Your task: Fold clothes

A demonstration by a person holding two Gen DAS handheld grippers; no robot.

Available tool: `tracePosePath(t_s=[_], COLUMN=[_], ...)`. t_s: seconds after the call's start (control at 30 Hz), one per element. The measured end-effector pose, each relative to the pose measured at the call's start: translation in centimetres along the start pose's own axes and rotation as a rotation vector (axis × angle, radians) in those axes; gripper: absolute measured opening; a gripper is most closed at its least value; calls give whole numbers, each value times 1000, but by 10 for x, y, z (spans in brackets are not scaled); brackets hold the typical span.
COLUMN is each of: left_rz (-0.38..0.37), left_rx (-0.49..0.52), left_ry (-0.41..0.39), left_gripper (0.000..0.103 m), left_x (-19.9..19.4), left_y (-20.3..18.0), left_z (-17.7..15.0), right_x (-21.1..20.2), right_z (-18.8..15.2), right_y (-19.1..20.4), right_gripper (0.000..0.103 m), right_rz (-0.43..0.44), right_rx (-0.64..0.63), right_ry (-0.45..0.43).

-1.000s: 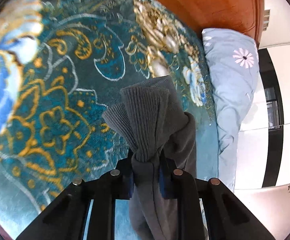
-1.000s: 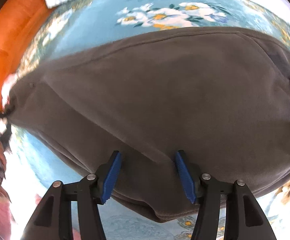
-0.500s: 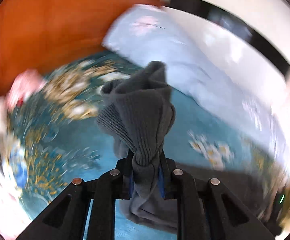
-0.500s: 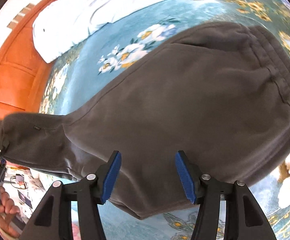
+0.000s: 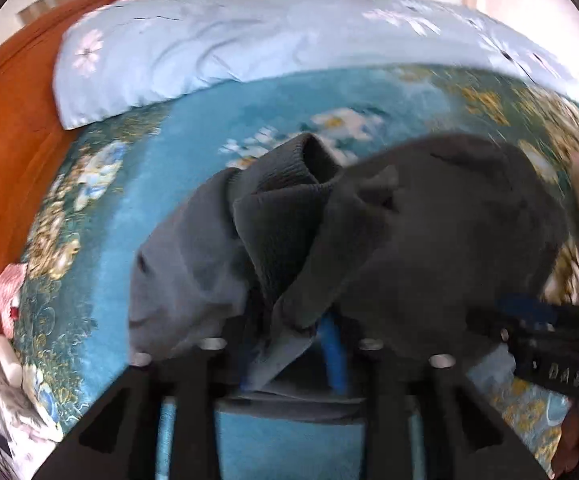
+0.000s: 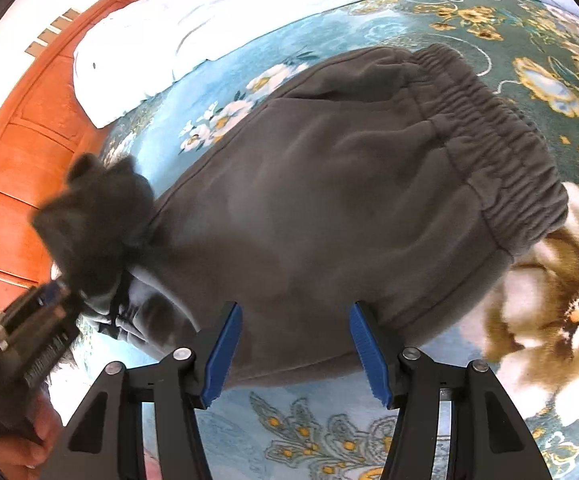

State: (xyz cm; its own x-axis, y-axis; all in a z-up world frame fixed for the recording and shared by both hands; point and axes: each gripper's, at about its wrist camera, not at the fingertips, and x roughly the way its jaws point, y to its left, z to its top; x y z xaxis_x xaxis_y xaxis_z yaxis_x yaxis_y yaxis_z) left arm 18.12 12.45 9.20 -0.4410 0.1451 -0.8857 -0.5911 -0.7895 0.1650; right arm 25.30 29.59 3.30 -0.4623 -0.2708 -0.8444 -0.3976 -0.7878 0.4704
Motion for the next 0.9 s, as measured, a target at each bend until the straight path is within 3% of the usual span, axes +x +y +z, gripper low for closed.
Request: tracePosePath(t_s=[0.1, 0.23, 0.3, 0.4, 0.53, 0.6, 0.73, 0.8, 0.9], left_rz=[-73, -178, -190, -165, -275, -323, -309, -315, -310], left_rx=[9, -52, -144, -366, -748, -873, -906, -889, -855], left_ry=[8, 1, -12, 23, 80, 84, 84, 106, 133], left_gripper=[66, 67, 67, 67, 66, 66, 66, 66, 66], left_x=[-2, -17, -21, -7, 20, 29, 34, 40, 49], left_y=[-5, 9, 36, 89, 158, 182, 195, 188, 177], left_z=[-8, -16, -28, -48, -71, -75, -79, -85, -90], right_x=[1, -2, -5, -1, 22, 35, 45, 30, 14], right_z=[1, 7, 10, 10, 11, 17, 31, 38, 44], right_y=[-2, -4, -7, -3, 15, 22, 31, 45, 71], right_gripper=[60, 60, 60, 61, 64, 73, 74, 74, 74], right_rz=[6, 34, 73, 157, 320, 351, 309, 257, 261], right_rx=[8, 31, 44, 53, 107, 147, 212, 140, -2], right_ry=[1, -11, -20, -3, 63, 79, 56, -20, -73])
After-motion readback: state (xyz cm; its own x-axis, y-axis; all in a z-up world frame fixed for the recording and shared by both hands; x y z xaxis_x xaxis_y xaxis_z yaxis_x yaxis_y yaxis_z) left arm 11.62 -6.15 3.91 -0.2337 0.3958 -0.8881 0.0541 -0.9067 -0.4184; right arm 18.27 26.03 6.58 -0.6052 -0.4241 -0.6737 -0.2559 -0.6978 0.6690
